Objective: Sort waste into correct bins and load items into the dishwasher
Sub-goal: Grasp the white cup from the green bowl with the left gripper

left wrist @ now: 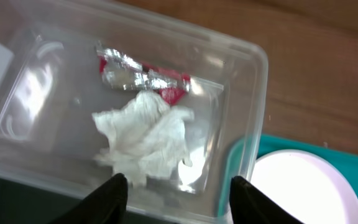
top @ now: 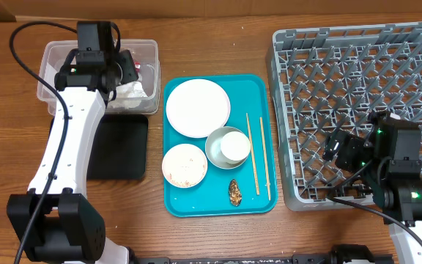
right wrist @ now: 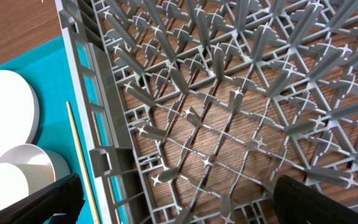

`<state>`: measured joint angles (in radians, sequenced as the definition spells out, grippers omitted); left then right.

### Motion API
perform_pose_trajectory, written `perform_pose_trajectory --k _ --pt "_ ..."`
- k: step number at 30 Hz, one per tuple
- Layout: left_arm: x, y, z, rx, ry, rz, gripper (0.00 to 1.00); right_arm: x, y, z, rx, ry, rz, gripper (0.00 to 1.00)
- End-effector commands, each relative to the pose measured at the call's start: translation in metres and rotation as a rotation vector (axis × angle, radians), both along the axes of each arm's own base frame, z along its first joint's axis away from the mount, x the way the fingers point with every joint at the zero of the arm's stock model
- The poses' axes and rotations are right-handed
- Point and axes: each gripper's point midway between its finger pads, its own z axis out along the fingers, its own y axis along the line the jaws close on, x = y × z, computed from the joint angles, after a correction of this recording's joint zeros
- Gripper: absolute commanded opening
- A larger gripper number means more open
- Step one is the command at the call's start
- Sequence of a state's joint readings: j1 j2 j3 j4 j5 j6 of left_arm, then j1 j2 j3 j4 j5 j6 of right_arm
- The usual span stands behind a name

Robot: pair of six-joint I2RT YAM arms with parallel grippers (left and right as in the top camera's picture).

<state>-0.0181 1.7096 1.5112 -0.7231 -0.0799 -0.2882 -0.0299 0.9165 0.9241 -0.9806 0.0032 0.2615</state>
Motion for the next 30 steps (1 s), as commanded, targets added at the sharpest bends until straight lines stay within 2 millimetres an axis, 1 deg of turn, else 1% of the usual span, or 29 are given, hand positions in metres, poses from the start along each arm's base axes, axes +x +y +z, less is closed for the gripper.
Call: perform_pose_trajectory --k 1,7,9,12,17,20,21,25,30 --pt "-0.011 -0.018 -0.012 -0.046 0.067 -0.048 0.59 0.005 0.002 0.015 0.003 -0.041 0.009 1.00" --pt "-0.046 -0.049 -0.030 -0.082 0.221 -0.128 0.65 0.005 0.002 0.015 0.003 -0.041 0.009 1.00" --pt "-0.057 -0.062 -0.034 -0.087 0.264 -0.151 0.65 0.005 0.002 0.015 0.004 -0.041 0.009 1.00" --pt "-0.071 -0.095 -0.037 -0.108 0.305 -0.239 0.66 0.005 0.002 0.015 0.003 -0.041 0.008 1.00" --pt "-0.091 -0.151 -0.039 -0.081 0.328 -0.389 0.63 0.005 0.002 0.015 0.004 -0.040 0.009 1.00" --pt "-0.103 -0.180 -0.043 -0.066 0.340 -0.468 0.61 0.005 0.002 0.015 0.004 -0.040 0.009 1.00" --pt "-0.108 -0.190 -0.046 -0.060 0.350 -0.493 0.61 0.005 0.002 0.015 0.004 -0.039 0.009 1.00" --pt "-0.123 -0.216 -0.063 -0.037 0.398 -0.565 0.59 0.005 0.002 0.015 0.004 -0.040 0.009 1.00" --pt "-0.138 -0.239 -0.094 0.000 0.481 -0.623 0.57 0.004 0.002 0.014 0.004 -0.037 0.009 1.00"
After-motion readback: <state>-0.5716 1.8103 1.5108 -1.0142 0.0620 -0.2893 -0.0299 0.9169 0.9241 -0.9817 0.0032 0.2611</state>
